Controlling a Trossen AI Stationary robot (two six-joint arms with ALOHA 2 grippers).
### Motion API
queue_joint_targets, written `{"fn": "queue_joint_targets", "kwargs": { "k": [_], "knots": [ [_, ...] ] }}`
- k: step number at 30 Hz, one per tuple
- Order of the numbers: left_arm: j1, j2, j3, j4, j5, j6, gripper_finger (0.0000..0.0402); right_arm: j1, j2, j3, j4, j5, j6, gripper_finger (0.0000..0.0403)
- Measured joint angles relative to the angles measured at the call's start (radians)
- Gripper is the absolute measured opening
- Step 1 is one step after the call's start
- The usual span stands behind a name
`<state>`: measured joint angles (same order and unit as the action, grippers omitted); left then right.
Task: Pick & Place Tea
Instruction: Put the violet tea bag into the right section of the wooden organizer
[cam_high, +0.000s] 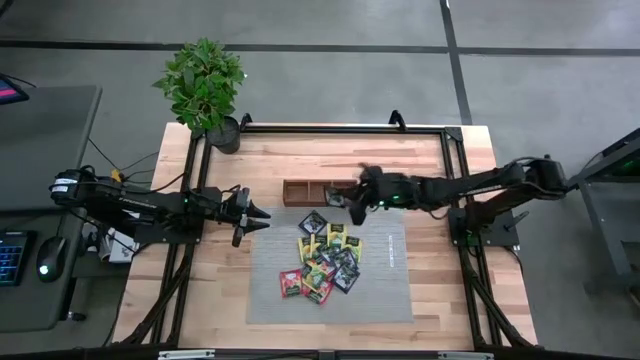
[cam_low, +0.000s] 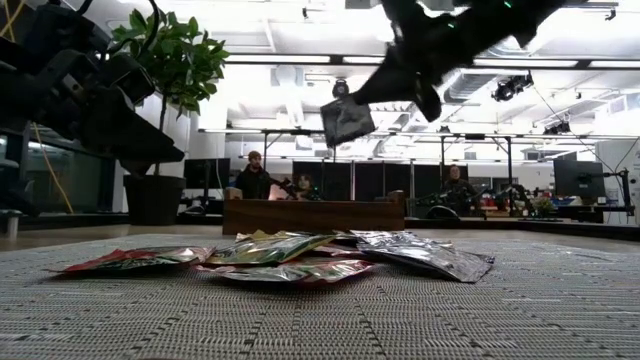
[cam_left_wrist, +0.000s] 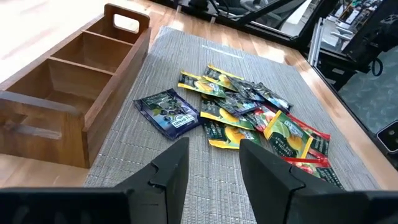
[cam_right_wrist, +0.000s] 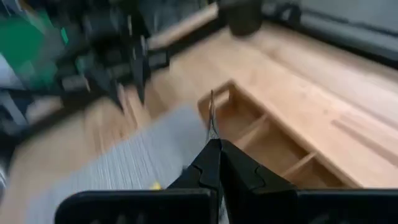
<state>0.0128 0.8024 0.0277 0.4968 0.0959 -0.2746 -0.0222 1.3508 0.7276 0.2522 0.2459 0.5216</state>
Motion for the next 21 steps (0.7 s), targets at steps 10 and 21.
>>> {"fn": "queue_joint_targets", "kwargs": {
  "k": [10, 21],
  "knots": [
    [0.0, 0.0, 0.0, 0.007, -0.001, 0.0, 0.014, -0.164, -0.083, -0.238, 0.247, -0.162, -0.042, 0.0],
    [0.0, 0.0, 0.0, 0.092, -0.077, -0.073, 0.014, -0.42, -0.006, -0.24, 0.283, -0.491, -0.237, 0.0]
  ]
}}
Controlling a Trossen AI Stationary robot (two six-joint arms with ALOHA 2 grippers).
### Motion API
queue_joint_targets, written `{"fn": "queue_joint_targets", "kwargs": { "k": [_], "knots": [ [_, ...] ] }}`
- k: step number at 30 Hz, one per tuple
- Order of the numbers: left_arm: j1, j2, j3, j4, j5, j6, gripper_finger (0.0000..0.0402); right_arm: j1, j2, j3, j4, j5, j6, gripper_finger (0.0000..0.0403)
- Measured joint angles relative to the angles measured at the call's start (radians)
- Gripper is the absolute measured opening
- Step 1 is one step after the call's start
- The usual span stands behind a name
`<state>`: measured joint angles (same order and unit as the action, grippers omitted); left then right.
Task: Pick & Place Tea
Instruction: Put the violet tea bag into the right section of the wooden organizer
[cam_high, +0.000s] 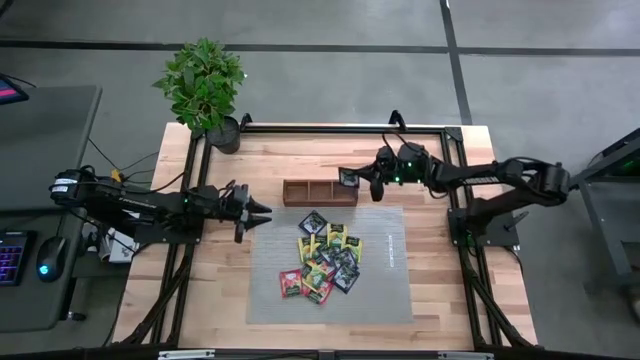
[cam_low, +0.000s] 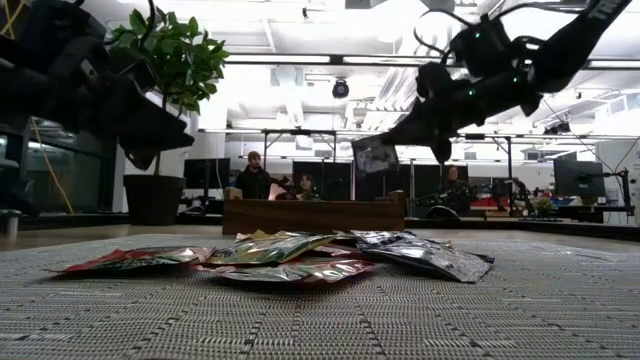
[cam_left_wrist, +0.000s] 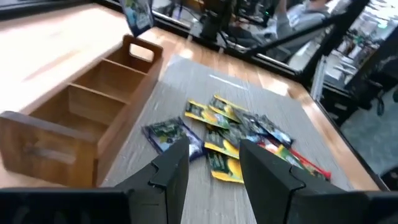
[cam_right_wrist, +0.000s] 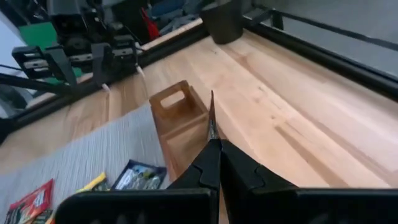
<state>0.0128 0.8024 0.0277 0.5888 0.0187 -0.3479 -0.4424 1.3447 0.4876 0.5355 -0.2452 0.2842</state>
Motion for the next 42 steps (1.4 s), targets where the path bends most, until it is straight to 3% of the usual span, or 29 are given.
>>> {"fn": "queue_joint_targets", "kwargs": {
  "k": [9, 20, 30, 36, 42],
  "knots": [
    [0.0, 0.0, 0.0, 0.009, -0.077, -0.067, 0.014, -0.042, 0.136, 0.0, 0.148, -0.101, -0.016, 0.0],
    [0.0, 0.0, 0.0, 0.008, -0.093, -0.085, 0.014, -0.043, 0.239, 0.001, 0.214, -0.104, -0.02, 0.0],
    [0.0, 0.0, 0.0, 0.008, -0.092, -0.085, 0.014, -0.043, 0.245, 0.001, 0.22, -0.094, -0.023, 0.0004],
    [0.0, 0.0, 0.0, 0.008, -0.092, -0.085, 0.014, -0.043, 0.245, 0.001, 0.21, -0.052, -0.023, 0.0034],
    [0.0, 0.0, 0.0, 0.008, -0.092, -0.085, 0.014, -0.043, 0.245, 0.001, 0.21, -0.049, -0.023, 0.0093]
  ]
}}
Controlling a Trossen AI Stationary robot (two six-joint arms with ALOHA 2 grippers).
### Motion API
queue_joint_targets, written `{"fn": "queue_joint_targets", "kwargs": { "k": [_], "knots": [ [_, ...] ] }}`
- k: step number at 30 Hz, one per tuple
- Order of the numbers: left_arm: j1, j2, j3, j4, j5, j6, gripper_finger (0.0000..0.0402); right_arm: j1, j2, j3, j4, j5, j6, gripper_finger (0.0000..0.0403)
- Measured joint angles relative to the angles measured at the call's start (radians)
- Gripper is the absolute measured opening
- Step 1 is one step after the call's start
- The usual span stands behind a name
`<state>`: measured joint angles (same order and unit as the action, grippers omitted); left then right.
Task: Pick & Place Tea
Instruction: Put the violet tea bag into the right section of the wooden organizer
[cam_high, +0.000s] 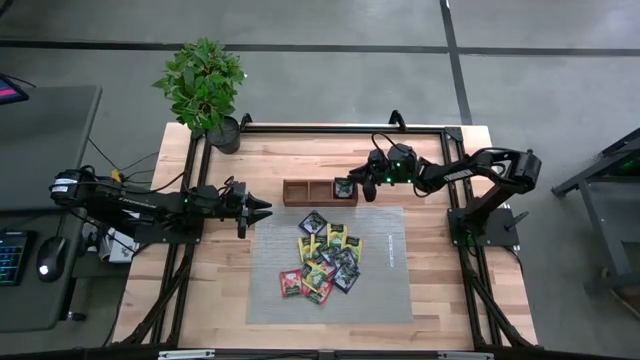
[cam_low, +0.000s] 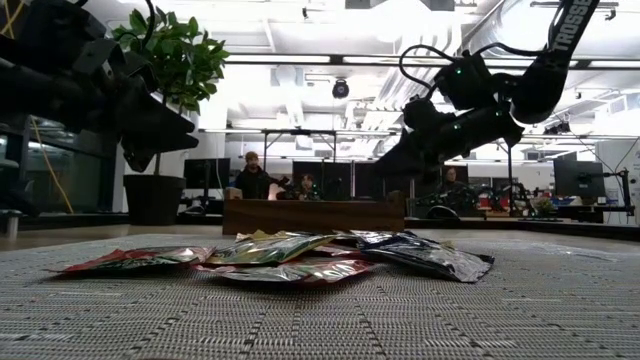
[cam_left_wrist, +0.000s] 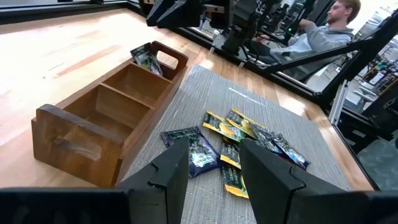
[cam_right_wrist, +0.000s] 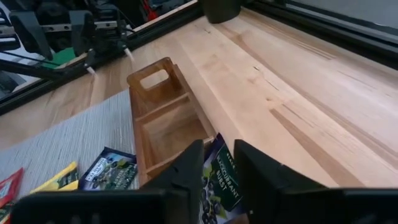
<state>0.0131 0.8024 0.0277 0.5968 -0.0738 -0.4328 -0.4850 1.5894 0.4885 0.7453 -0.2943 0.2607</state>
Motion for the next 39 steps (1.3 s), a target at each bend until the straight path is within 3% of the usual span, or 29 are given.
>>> {"fn": "queue_joint_targets", "kwargs": {
  "k": [8, 15, 21, 28, 34, 39],
  "knots": [
    [0.0, 0.0, 0.0, 0.0, 0.0, 0.0, 0.014, 0.0, -0.042, 0.0, 0.081, -0.003, 0.053, 0.0143],
    [0.0, 0.0, 0.0, -0.001, 0.001, 0.004, 0.014, 0.058, -0.22, 0.001, -0.07, -0.05, 0.027, 0.0144],
    [0.0, 0.0, 0.0, -0.002, -0.01, -0.007, 0.014, 0.22, -0.38, 0.001, -0.378, 0.022, 0.059, 0.0144],
    [0.0, 0.0, 0.0, -0.009, -0.015, -0.029, 0.014, 0.477, -0.445, 0.001, -0.657, 0.162, 0.276, 0.0144],
    [0.0, 0.0, 0.0, -0.045, -0.011, -0.019, 0.014, 0.673, -0.384, 0.001, -0.681, 0.296, 0.436, 0.0144],
    [0.0, 0.0, 0.0, -0.067, 0.016, -0.016, 0.014, 0.776, -0.285, 0.001, -0.602, 0.338, 0.582, 0.0144]
  ]
}}
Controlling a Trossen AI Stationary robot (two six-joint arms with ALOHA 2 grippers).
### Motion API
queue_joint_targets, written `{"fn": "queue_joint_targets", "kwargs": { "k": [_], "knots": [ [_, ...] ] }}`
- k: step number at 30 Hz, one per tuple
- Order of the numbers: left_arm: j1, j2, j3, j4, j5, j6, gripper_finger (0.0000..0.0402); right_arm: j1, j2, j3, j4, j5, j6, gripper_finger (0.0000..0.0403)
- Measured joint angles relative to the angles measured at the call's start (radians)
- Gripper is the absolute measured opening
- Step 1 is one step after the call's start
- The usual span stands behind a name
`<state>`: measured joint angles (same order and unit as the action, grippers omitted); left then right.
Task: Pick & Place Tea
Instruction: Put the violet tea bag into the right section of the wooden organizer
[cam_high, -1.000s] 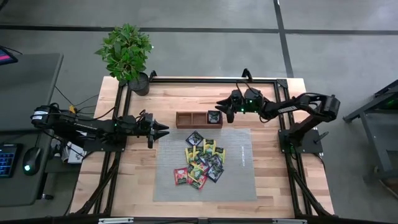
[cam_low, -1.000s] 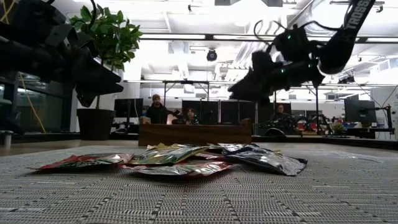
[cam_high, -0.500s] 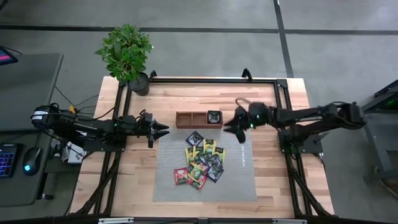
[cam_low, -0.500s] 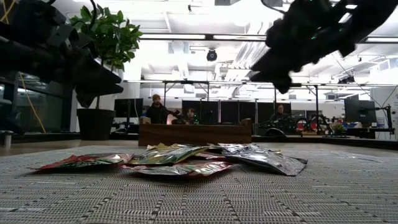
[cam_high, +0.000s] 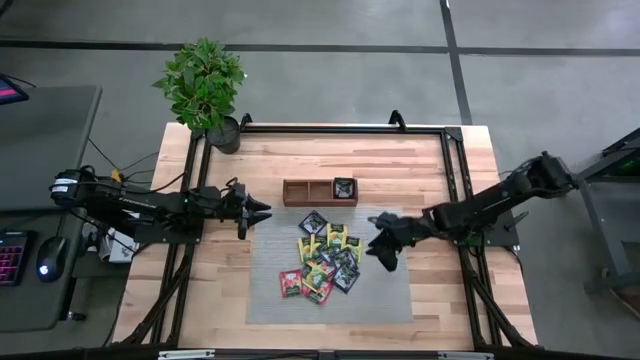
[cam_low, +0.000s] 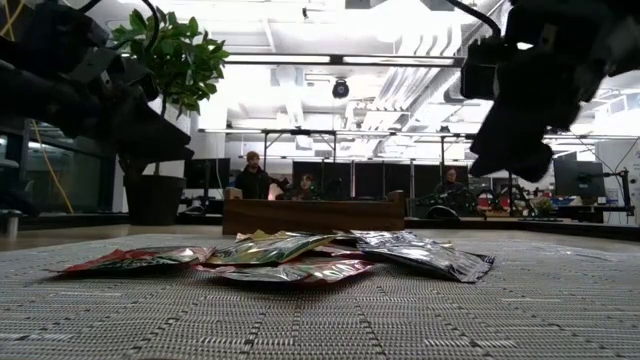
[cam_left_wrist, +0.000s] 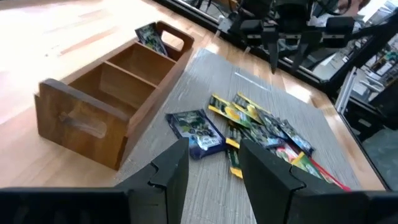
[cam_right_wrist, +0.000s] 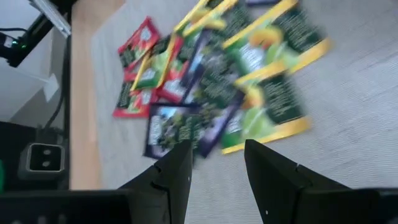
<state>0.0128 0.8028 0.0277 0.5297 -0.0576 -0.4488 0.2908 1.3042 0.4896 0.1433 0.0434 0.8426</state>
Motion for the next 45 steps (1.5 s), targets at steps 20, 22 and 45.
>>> {"fn": "queue_joint_targets", "kwargs": {
  "k": [20, 22, 45],
  "knots": [
    [0.0, 0.0, 0.0, -0.009, 0.149, 0.033, 0.014, 0.102, 0.407, 0.208, 0.064, -0.03, 0.52, 0.023],
    [0.0, 0.0, 0.0, -0.009, 0.149, 0.033, 0.014, 0.102, 0.407, 0.208, 0.065, -0.029, 0.54, 0.0242],
    [0.0, 0.0, 0.0, -0.009, 0.146, 0.04, 0.014, 0.102, 0.411, 0.205, 0.139, -0.132, 0.506, 0.0219]
  ]
}}
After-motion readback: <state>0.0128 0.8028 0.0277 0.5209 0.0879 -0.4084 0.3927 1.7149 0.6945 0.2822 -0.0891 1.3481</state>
